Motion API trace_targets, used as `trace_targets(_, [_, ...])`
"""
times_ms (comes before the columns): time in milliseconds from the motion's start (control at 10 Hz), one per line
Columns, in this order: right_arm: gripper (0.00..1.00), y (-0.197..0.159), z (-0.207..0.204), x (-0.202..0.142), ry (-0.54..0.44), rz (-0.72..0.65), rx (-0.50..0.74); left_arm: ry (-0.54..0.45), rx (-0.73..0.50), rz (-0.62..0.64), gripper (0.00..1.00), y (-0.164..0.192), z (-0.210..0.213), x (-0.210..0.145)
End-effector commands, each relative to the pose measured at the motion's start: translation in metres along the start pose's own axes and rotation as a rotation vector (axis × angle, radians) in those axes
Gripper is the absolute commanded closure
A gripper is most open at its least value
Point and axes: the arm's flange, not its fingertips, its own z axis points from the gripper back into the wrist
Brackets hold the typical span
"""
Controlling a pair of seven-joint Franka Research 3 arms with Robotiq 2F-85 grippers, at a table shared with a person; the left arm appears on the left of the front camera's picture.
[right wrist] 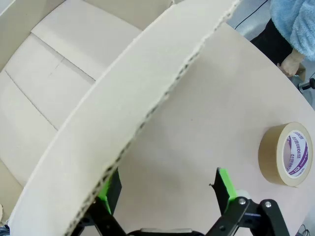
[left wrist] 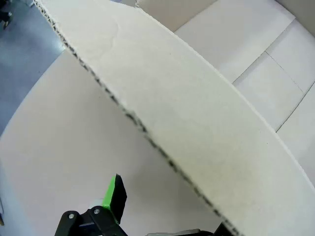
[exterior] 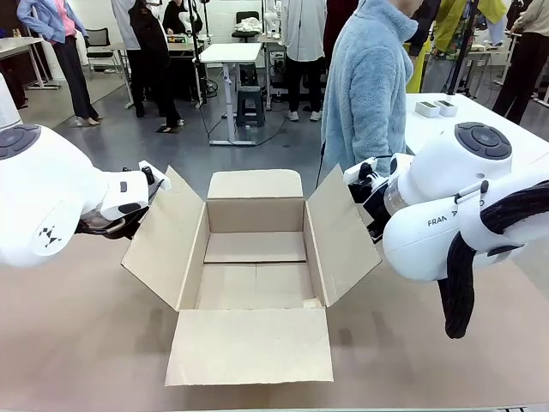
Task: Wrap the clocks to prevent damage.
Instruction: Open the side flaps of the Package Box.
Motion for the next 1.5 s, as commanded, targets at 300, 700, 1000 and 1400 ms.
trace_targets(300, [0.00,-0.043,0.083,0.024,-0.005,-0.075,-0.007,-0.004,0.077,0.002,0.00,0.038,0.098,0.018])
trace_targets(700, [0.00,-0.018,0.205,0.085,-0.017,-0.003,-0.033,0.033,0.063,-0.074,0.00,0.029,0.200,0.059])
trace_targets(1000, [0.00,0.003,0.239,0.099,0.082,0.028,-0.101,0.083,0.079,-0.062,0.00,0.021,0.252,0.074])
trace_targets(1400, [0.00,-0.002,0.243,0.095,-0.020,0.026,-0.040,0.038,0.072,-0.067,0.00,0.020,0.234,0.067])
